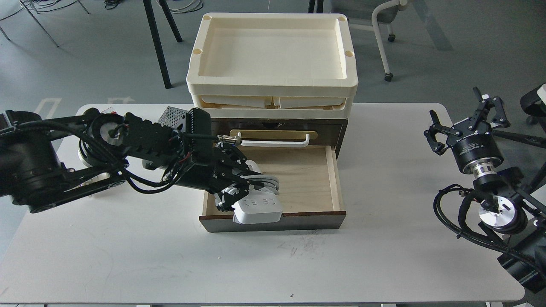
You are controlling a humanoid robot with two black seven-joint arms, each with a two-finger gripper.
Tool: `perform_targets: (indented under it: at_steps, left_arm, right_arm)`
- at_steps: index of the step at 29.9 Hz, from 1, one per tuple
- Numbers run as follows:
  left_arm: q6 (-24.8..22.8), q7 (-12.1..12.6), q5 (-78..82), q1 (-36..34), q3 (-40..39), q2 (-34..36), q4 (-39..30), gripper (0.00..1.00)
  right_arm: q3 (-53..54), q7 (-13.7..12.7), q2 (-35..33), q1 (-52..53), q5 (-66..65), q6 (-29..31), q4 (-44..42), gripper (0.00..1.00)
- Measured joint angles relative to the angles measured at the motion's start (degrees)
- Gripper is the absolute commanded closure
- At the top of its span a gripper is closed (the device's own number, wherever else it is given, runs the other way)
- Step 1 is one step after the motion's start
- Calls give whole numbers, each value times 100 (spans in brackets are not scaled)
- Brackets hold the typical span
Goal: Put charging cable into cabinet
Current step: 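Carry the cable with the left gripper over the open bottom drawer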
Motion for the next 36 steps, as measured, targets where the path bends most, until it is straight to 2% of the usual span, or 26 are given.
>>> perform_targets:
  at_steps: [17, 30, 36]
  left_arm:
    - [179, 1, 0, 352, -255, -1009, 1413, 94]
    - [207, 0, 0, 438, -270, -1453, 1840, 94]
    - [372, 1, 0, 455, -346, -1558, 2092, 93]
  right_arm:
    - [0, 1, -3, 0, 0, 7, 8, 0]
    - [1, 1, -1, 0, 0, 7, 5, 0]
    - [11, 6, -1, 0, 0, 7, 4, 0]
